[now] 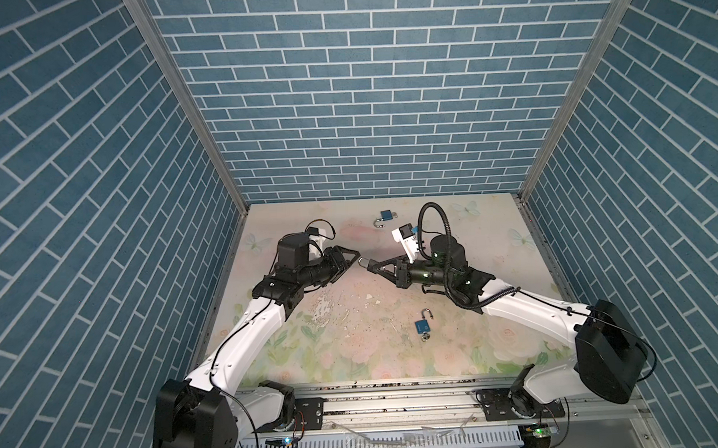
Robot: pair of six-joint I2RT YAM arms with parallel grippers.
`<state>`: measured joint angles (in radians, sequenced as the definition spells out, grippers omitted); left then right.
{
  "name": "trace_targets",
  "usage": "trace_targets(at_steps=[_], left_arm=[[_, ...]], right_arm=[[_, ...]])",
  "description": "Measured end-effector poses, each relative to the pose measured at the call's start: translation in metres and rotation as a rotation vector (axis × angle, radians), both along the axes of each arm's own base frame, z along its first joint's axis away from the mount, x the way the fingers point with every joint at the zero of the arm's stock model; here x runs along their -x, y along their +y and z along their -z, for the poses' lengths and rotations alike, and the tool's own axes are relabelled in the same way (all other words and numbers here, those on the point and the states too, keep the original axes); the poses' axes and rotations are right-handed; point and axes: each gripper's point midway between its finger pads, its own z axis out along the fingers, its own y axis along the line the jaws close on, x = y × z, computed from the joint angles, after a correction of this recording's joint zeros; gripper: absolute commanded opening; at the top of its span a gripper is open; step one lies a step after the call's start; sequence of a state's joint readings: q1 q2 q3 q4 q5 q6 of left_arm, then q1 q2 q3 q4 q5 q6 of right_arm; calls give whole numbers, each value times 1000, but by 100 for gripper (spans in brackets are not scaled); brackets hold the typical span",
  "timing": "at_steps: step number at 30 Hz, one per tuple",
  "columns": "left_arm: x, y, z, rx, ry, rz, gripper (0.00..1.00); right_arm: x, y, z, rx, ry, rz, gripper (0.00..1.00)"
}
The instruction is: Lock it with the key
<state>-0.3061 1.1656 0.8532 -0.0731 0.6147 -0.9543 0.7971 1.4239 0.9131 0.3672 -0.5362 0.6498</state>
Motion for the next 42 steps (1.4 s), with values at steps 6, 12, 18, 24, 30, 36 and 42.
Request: trace_targets(at_steps=[6,12,18,24,30,36,42], left_arm=[[-2,-3,-8,35,-32,8,50],[-1,-10,-17,64,-75,39,49],[3,-19,-25,81,-113,79,47],[5,-23,-29,89,-131,96,46],[6,-24,-29,84,-140,107,45],[10,-22,-25,55,-140,113,45],[13,-22,-28,50,-153,119,45]], right_arm=[[2,-2,0,-1,1,-4,0],[2,-2,-1,-3,3,-11,0],[4,-1,-1,-7,5,-25,0],[4,1,4,-5,16,-35,0],[1,0,3,-12,15,-32,0],[-1,-1,-1,-26,21,-28,0],[-2,-1,-4,-39,21,-28,0]])
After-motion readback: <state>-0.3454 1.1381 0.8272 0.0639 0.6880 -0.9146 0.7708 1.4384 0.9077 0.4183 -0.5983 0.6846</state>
